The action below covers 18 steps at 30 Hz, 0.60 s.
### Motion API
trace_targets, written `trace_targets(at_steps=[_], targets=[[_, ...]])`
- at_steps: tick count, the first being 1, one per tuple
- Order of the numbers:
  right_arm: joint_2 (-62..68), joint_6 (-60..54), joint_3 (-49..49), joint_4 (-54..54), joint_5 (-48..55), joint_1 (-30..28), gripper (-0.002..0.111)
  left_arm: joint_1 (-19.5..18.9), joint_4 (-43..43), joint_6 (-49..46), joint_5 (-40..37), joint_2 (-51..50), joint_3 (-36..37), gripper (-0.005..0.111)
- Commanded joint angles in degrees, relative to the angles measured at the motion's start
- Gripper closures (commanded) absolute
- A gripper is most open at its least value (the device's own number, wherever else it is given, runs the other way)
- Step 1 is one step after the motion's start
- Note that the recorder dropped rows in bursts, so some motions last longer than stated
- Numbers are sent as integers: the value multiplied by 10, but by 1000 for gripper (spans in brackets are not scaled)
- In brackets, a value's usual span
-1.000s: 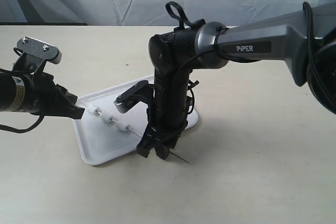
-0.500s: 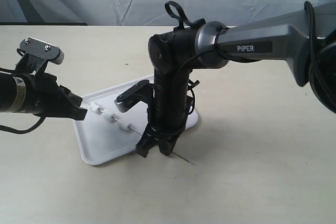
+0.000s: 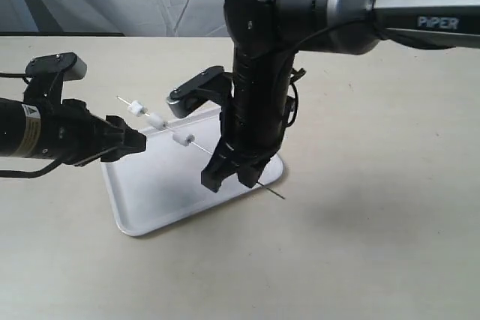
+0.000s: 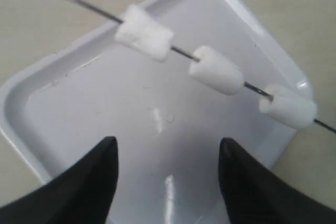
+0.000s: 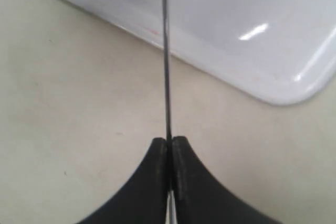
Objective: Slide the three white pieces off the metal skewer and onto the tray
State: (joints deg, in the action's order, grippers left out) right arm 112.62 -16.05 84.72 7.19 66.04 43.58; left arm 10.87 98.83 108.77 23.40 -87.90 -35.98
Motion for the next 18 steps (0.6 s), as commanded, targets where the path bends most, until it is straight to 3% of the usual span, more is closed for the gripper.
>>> trace_targets(at_steps=[1,5,9,18], targets=[[-54,17,-65,-32,5,-2,109,0,0,101,29,18,-2,50],[-104,32,-150,-34,-40,-2,109,0,-48,110,106,26,-2,50],[-153,45,-226,-34,-79,-2,109,0,-164,109,191,26,10,50],[-244,105,-298,-26,-138,-2,109,1,-283,99,229,-1,72,50]])
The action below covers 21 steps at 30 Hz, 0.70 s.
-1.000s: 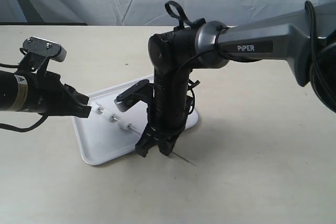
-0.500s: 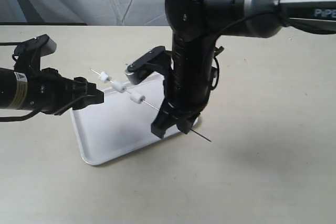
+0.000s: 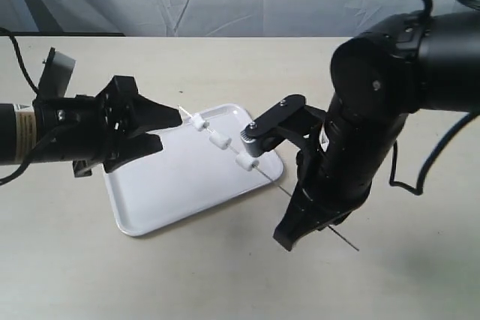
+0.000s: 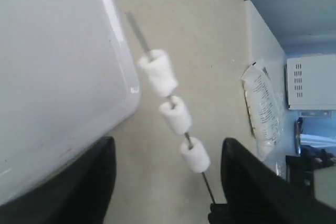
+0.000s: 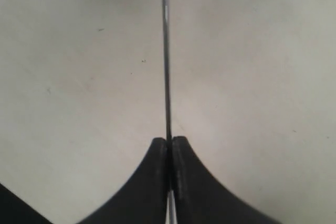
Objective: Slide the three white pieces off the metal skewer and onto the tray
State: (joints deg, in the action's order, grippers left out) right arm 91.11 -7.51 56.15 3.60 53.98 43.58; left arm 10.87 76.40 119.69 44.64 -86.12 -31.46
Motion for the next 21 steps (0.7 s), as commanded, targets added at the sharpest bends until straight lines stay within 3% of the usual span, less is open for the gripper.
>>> trace_targets(at_steps=[1,4,7,11,21], targets=[[-31,20,-12,15,-15,-2,109,1,-90,-29,32,-26,35,50],[-28,20,-12,31,-12,-2,109,1,-200,-86,103,-40,51,51],[-29,20,-12,58,-14,-2,109,1,-246,-112,118,-48,51,51],[-29,20,-12,79,-12,-1,109,1,-261,-140,111,-63,51,51],[-30,11,-12,111,-4,-1,109,1,-286,-175,194,-131,51,51]])
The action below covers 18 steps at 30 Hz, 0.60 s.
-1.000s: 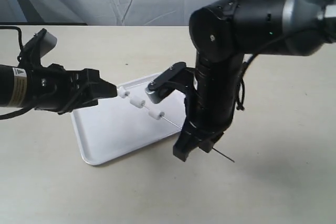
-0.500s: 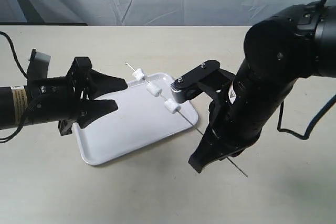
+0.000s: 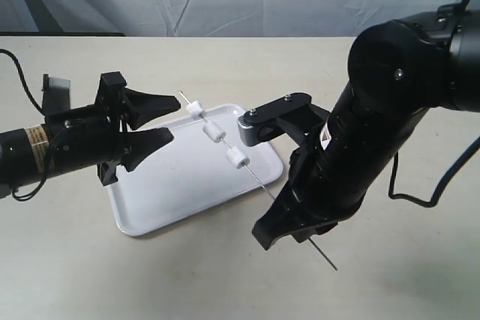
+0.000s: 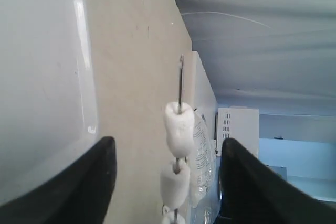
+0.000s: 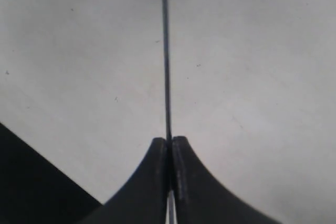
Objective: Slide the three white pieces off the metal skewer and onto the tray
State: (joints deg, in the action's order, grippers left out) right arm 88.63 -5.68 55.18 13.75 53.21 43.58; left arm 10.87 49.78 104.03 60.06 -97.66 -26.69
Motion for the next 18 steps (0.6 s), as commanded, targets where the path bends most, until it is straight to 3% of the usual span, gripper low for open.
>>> trace_targets(at_steps=[1,18], targets=[[-5,-7,-2,11,3,-1,109,1,-27,-24,49,-19,4,51],[-5,-47,-2,63,0,-1,109,1,3,-32,50,-20,-22,51]])
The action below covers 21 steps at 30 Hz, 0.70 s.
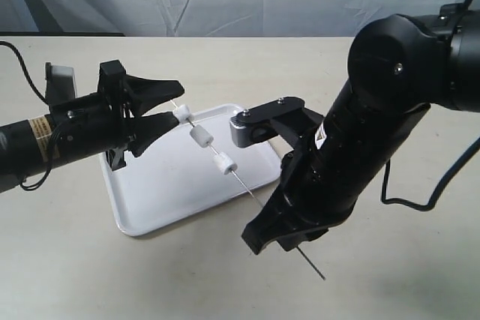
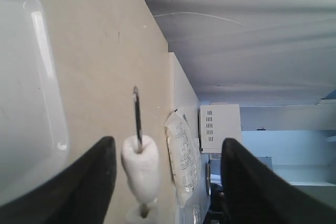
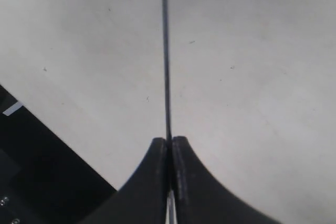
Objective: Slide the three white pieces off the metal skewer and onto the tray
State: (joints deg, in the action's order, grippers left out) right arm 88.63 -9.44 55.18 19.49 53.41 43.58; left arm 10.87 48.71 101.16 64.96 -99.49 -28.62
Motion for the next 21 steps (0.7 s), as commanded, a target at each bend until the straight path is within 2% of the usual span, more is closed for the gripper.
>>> trace_targets(at_steps=[1,10,21], targets=[[-5,-9,-2,5,-3,-1,109,1,18,-3,-3,-2,-3,51],[-5,-15,-2,23,-7,-1,109,1,26,-3,-5,-2,-3,52],[-5,-15,-2,29,-13,-1,109,1,27,-3,0,-2,-3,81]])
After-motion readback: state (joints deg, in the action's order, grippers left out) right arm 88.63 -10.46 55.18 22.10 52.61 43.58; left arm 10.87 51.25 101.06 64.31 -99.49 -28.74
